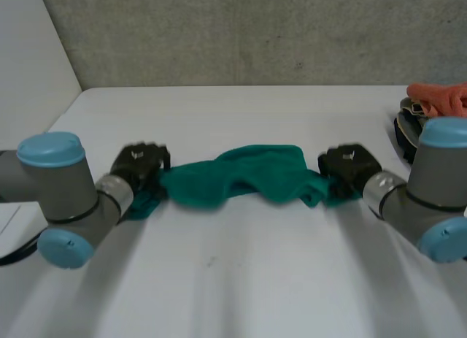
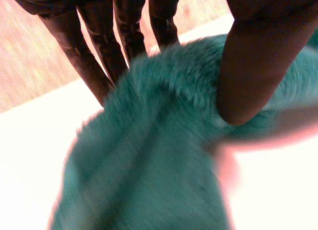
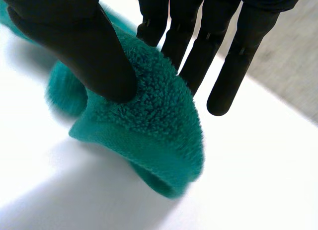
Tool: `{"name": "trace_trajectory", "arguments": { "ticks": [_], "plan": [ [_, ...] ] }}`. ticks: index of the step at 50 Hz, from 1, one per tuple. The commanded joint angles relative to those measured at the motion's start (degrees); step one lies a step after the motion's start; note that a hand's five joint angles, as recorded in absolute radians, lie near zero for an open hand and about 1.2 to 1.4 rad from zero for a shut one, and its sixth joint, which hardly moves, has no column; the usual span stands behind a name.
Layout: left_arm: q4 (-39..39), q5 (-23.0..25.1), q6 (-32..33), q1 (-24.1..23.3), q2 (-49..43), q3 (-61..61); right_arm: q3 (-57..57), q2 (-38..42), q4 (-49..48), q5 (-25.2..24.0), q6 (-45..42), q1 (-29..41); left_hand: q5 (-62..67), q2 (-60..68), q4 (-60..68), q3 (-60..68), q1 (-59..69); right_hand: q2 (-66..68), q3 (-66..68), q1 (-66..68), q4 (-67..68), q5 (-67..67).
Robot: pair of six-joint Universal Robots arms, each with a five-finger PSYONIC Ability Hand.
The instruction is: Fold the laundry.
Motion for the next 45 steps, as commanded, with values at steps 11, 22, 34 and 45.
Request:
{"name": "trace_trajectory", "arguments": {
  "ticks": [11,22,34,45],
  "plan": [
    [-7.61,0.27,3.66,-0.23,13.06,-6.07,4.87,-12.67,12.43,4.85,7.33,-0.74,-13.06,-12.74,-13.1,-13.41,-11.76,-31.65,-32.19,-30.01,-32.21,-31.96],
    [-5.58,1.77,8.23,2.93,8.15,-4.41,7.59,-12.51,9.98,7.4,13.84,4.0,-10.04,-9.72,-10.08,-10.39,-8.74,-31.66,-32.19,-30.02,-32.22,-31.97],
    [-6.55,3.61,9.82,3.29,1.81,0.16,5.22,-3.71,-4.7,12.5,9.71,8.49,-3.48,-3.16,-3.53,-3.83,-2.19,-23.43,-23.96,-21.79,-23.99,-23.74],
    [-6.9,3.96,9.56,3.02,-2.85,5.87,3.37,-0.54,-10.16,12.86,4.35,8.05,35.33,35.64,35.28,34.98,36.62,16.14,15.6,17.78,15.58,15.83]
  ]
}}
